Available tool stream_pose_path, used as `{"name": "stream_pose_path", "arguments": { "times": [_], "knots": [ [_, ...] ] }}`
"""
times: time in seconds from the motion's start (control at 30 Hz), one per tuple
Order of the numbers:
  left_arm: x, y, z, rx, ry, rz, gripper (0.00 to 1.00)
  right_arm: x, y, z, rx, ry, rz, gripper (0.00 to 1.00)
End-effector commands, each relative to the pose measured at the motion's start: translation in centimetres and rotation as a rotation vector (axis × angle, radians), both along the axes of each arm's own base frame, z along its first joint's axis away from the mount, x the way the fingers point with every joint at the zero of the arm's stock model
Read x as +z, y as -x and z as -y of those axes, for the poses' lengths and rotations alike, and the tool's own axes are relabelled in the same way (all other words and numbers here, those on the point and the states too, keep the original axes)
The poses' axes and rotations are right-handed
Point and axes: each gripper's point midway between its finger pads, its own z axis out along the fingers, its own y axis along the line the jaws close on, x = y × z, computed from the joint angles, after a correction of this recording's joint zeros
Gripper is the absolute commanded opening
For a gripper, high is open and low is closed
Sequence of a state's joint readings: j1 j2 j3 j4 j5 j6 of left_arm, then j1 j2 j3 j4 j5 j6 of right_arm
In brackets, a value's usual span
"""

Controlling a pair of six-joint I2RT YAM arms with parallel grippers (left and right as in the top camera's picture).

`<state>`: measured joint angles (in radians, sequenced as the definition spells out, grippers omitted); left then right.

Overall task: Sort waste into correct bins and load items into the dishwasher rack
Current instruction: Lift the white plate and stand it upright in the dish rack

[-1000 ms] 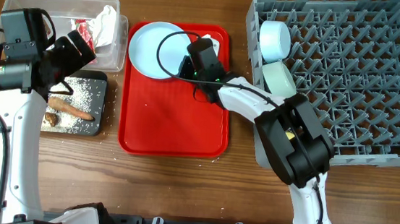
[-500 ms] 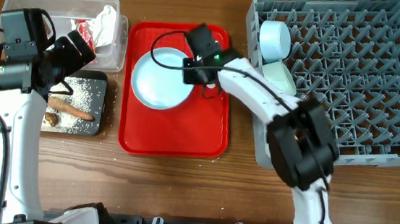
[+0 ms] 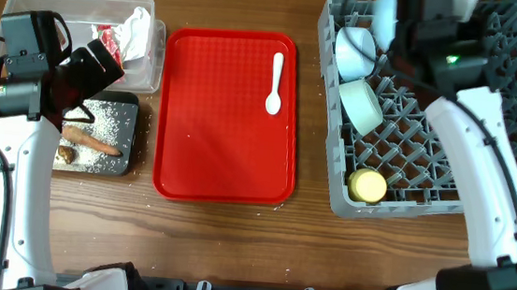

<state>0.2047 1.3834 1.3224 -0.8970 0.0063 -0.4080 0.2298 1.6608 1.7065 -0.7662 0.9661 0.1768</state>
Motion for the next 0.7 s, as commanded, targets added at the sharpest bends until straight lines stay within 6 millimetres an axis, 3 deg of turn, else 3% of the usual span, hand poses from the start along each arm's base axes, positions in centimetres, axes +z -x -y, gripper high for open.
{"name": "stream_pose_path", "arguments": {
  "times": [0.0, 0.07, 0.27, 0.47, 0.5, 0.53, 0.57, 0.63, 0.67],
  "knots": [
    [0.7, -0.2, 0.1, -0.015, -0.008, 0.019, 1.0, -2.7, -0.7, 5.9, -0.136, 0.114, -0.128, 0.04],
    [0.7, -0.2, 0.1, -0.015, -0.007, 0.019, 1.0, -5.5, -2.7, 6.6, -0.032, 0.155, -0.282, 0.04],
    [0.7, -0.2, 0.1, -0.015, -0.008, 0.019, 1.0, -10.0, -7.8, 7.1, 0.125, 0.381, -0.533, 0.04],
    [0.7, -0.2, 0.1, -0.015, -0.008, 0.019, 1.0, -14.7, -10.0, 3.8, 0.418, 0.313, -0.618, 0.04],
    [0.7, -0.2, 0.1, -0.015, -0.008, 0.019, 1.0, -14.8, -10.0, 3.6, 0.413, 0.289, -0.597, 0.24],
    [0.7, -0.2, 0.1, -0.015, -0.008, 0.019, 1.0, -14.6, -10.0, 3.6, 0.393, 0.262, -0.567, 0.62],
    [0.7, -0.2, 0.1, -0.015, -0.008, 0.019, 1.0, -14.1, -9.9, 3.6, 0.369, 0.233, -0.527, 0.88],
    [0.7, -0.2, 0.1, -0.015, -0.008, 0.019, 1.0, -12.6, -9.6, 3.6, 0.344, 0.195, -0.46, 1.0],
    [0.7, -0.2, 0.1, -0.015, -0.008, 0.019, 1.0, -11.8, -9.4, 3.1, 0.357, 0.178, -0.437, 1.0]
  ]
}}
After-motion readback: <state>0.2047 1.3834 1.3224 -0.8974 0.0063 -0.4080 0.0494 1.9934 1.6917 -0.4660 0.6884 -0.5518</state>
